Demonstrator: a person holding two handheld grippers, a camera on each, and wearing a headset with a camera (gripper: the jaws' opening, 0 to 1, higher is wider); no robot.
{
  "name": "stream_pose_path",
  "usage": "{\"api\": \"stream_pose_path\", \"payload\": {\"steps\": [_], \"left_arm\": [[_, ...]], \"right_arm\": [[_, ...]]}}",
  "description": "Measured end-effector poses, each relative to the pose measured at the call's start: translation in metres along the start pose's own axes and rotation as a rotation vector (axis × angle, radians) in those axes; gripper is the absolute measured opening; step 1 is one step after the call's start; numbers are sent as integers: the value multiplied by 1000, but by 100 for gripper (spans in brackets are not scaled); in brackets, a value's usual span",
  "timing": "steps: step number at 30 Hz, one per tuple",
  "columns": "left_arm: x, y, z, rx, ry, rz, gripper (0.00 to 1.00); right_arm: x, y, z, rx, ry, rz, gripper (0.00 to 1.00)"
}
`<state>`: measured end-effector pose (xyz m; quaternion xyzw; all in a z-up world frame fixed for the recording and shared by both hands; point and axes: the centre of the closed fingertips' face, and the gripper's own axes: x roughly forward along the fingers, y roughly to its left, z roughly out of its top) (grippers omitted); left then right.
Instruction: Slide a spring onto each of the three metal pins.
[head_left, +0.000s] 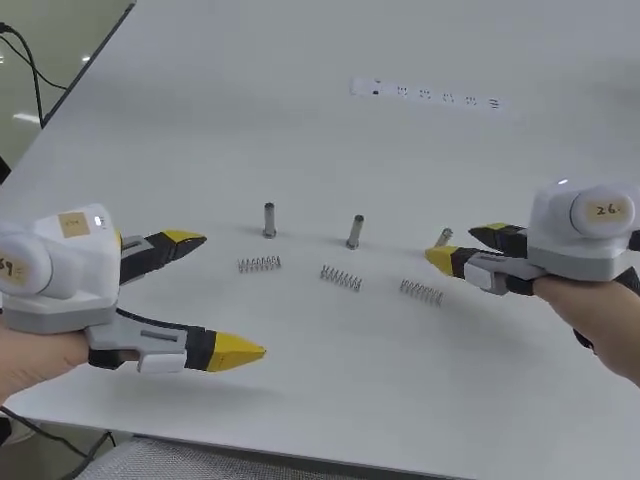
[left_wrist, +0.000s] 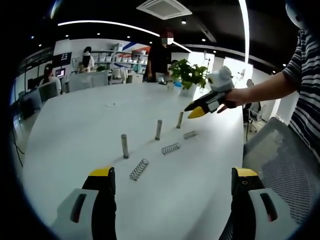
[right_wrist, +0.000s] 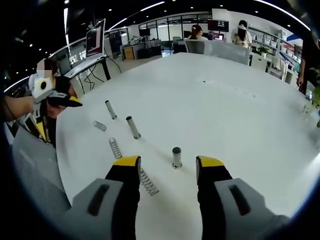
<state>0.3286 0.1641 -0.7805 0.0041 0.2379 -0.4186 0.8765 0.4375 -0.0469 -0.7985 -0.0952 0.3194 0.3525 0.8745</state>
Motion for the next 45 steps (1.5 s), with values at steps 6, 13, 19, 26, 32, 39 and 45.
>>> {"api": "stream_pose_path", "payload": {"steps": [6, 13, 19, 26, 32, 39, 45], "left_arm": [[0, 0, -1, -3, 1, 3, 96], [0, 0, -1, -9, -5, 8, 96], [-2, 0, -2, -18, -10, 12, 96], [-4, 3, 0, -22, -22, 19, 96], [-5, 4, 4, -12, -24, 17, 96], [-6, 4, 11, 4, -30, 14, 96], [-7, 5, 11, 10, -20, 11, 96]], "right_arm": [[-8, 2, -2, -16, -17, 15, 49], [-19, 9, -10, -41, -12, 42, 49], [-27, 16, -21, -136, 28, 79, 48], [-32, 25, -25, -209, 54, 122, 47], [-31, 37, -32, -262, 108, 182, 43], [-26, 49, -44, -370, 197, 260, 41], [-16, 53, -48, -488, 264, 295, 39]]}}
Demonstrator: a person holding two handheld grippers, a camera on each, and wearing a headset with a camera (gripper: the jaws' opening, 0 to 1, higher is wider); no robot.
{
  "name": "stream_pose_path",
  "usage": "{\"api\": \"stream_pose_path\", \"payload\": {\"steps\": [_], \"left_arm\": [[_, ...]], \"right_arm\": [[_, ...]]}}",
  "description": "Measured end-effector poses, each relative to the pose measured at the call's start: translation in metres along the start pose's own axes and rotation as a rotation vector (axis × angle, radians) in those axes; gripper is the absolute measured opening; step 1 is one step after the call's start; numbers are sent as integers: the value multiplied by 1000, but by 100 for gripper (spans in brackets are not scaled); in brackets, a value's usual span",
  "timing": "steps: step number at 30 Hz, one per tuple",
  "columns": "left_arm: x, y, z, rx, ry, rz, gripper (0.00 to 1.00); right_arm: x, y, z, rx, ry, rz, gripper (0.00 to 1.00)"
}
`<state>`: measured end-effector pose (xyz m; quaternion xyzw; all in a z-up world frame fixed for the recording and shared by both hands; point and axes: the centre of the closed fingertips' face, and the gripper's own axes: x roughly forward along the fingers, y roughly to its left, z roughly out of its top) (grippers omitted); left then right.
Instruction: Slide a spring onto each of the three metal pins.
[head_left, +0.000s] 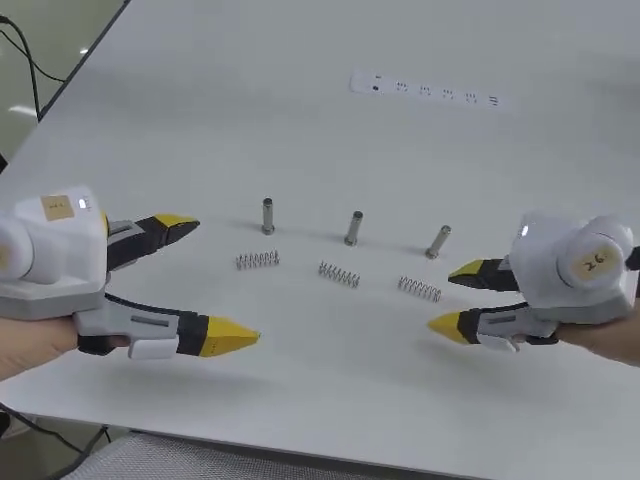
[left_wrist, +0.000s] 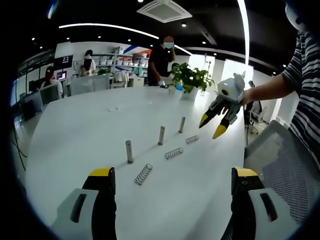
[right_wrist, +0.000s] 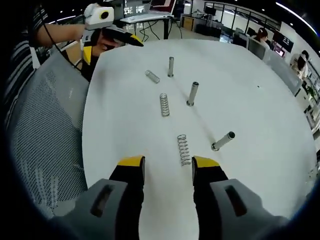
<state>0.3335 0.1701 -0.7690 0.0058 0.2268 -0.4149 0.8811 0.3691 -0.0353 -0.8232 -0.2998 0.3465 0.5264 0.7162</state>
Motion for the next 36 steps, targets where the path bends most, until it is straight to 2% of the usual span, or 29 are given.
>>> {"api": "stream_pose_path", "payload": {"steps": [5, 16, 24, 36], "left_arm": [[0, -1, -1, 0, 3, -4, 96], [2, -4, -2, 0, 10, -7, 96], [0, -2, -5, -8, 16, -2, 95], [-2, -1, -7, -11, 19, 0, 95]], "right_arm": [[7, -6, 2, -19, 40, 14, 37], [23, -19, 1, 4, 109, 56, 31], [32, -17, -5, -34, 180, 97, 25], [36, -15, -15, -23, 224, 120, 21]]}}
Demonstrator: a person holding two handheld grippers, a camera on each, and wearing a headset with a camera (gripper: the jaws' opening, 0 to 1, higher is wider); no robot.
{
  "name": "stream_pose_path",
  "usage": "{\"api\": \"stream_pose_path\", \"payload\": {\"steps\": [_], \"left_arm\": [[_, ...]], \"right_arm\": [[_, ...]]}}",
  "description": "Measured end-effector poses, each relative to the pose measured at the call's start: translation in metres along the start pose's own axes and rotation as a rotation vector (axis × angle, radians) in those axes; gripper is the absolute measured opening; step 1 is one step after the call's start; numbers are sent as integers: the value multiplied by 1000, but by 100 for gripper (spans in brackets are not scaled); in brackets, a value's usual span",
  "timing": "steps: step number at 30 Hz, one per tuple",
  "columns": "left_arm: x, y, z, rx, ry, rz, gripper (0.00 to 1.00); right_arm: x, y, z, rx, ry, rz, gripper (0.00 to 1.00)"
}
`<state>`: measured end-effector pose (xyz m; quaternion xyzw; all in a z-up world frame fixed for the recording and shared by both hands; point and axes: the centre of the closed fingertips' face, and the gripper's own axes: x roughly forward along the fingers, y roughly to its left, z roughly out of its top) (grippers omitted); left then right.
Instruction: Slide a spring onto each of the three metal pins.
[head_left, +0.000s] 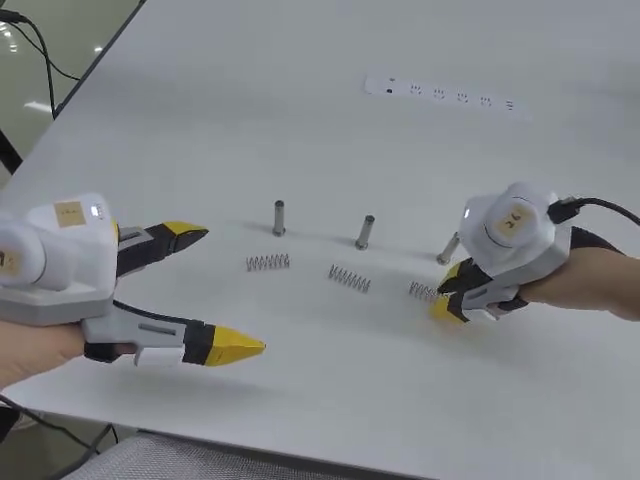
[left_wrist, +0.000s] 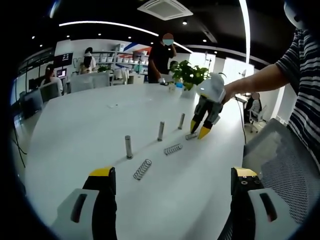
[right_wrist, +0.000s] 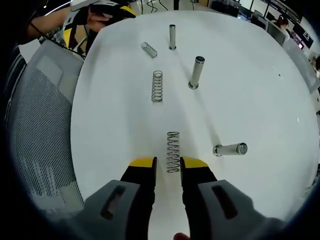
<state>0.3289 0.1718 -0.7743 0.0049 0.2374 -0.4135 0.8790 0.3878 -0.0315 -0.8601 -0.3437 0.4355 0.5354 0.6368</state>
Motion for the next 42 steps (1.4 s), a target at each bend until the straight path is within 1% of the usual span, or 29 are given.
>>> {"api": "stream_pose_path", "payload": {"steps": [6, 9, 12, 15, 17, 19, 21, 24, 28, 30, 33, 37, 38, 42], "left_arm": [[0, 0, 0, 2, 0, 0, 95], [0, 0, 0, 0, 0, 1, 95], [0, 1, -1, 1, 2, 1, 95], [1, 0, -1, 1, 0, 0, 95], [1, -1, -1, 3, 1, -1, 95], [2, -2, -1, 4, 3, -6, 95], [2, -4, -1, 5, 3, -9, 95], [3, -7, 0, 6, 1, -15, 95], [5, -12, 1, 7, 4, -28, 95], [6, -14, 2, 12, 7, -36, 94], [7, -17, 5, 12, 5, -48, 94], [14, -27, 5, 26, 13, -76, 92], [16, -29, 5, 29, 15, -86, 92], [24, -35, 4, 43, 20, -111, 92]], "right_arm": [[3, 0, -1, -7, 9, 1, 17], [2, 0, -1, 0, 7, -3, 13], [2, 0, -1, 25, -7, -6, 13], [3, 2, -2, 5, -16, -19, 13], [2, 1, -1, 27, -25, -24, 13], [2, 3, -3, 25, -24, -24, 13], [1, 5, -6, 7, -12, -24, 13], [-3, 7, -6, -18, -8, -27, 13], [-12, 11, -1, -39, -22, -26, 13], [-17, 13, 2, -68, -24, -32, 13], [-23, 16, 8, -90, -32, -31, 13], [-33, 24, 16, -122, -52, -30, 13], [-35, 27, 18, -136, -53, -29, 13], [-39, 34, 22, -185, -53, -29, 13]]}}
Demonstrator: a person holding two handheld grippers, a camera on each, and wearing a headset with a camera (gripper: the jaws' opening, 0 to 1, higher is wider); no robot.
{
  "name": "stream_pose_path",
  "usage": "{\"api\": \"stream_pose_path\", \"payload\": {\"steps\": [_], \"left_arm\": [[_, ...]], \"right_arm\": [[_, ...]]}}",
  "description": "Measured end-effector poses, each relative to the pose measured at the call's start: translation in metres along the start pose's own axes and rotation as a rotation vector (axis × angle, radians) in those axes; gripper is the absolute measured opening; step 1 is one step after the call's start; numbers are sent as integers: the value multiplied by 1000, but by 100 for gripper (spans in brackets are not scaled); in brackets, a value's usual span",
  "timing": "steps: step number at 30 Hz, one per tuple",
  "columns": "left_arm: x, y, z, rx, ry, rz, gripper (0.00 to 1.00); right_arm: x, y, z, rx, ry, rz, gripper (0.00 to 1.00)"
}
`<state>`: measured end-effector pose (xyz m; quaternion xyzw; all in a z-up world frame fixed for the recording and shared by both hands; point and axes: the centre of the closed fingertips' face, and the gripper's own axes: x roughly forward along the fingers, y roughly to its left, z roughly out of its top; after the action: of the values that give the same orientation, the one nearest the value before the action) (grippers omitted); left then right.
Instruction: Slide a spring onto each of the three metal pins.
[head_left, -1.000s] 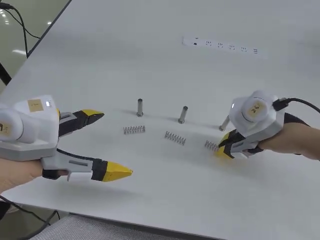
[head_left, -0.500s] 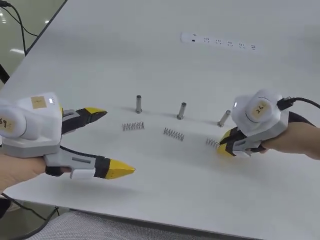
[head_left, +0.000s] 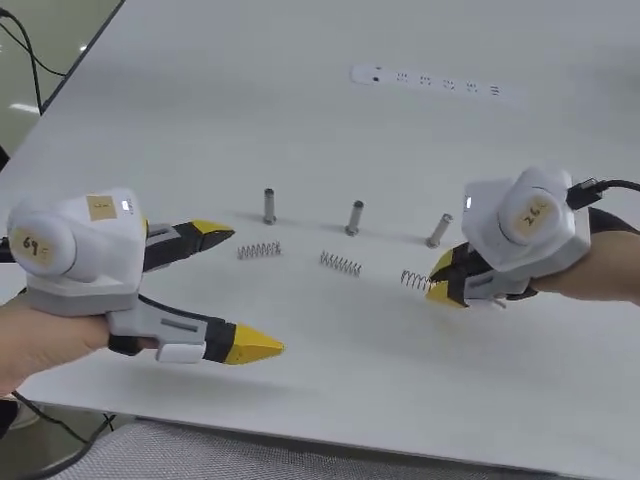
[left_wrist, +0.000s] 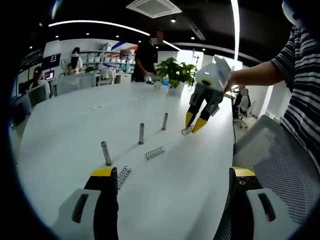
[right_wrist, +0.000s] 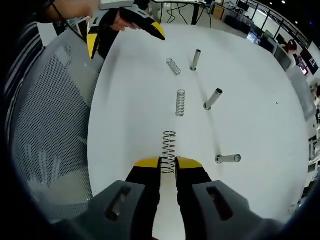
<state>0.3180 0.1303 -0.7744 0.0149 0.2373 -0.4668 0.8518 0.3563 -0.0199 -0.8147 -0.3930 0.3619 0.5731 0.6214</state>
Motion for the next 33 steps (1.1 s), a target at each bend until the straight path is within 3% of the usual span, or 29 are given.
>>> {"api": "stream_pose_path", "payload": {"steps": [8, 13, 20, 28, 33], "left_arm": [[22, -14, 9, 50, -30, -93, 89], [34, -17, 13, 68, -41, -124, 83], [47, -30, 24, 81, -68, -181, 74], [64, -46, 28, 70, -94, -257, 54], [71, -52, 39, 50, -135, -288, 43]], "right_arm": [[-7, 16, 15, -38, -28, 15, 13], [-13, 23, 28, -44, -54, 24, 13], [-18, 32, 40, -72, -74, 34, 13], [-17, 39, 50, -87, -92, 44, 13], [-17, 43, 53, -102, -95, 53, 13]]}}
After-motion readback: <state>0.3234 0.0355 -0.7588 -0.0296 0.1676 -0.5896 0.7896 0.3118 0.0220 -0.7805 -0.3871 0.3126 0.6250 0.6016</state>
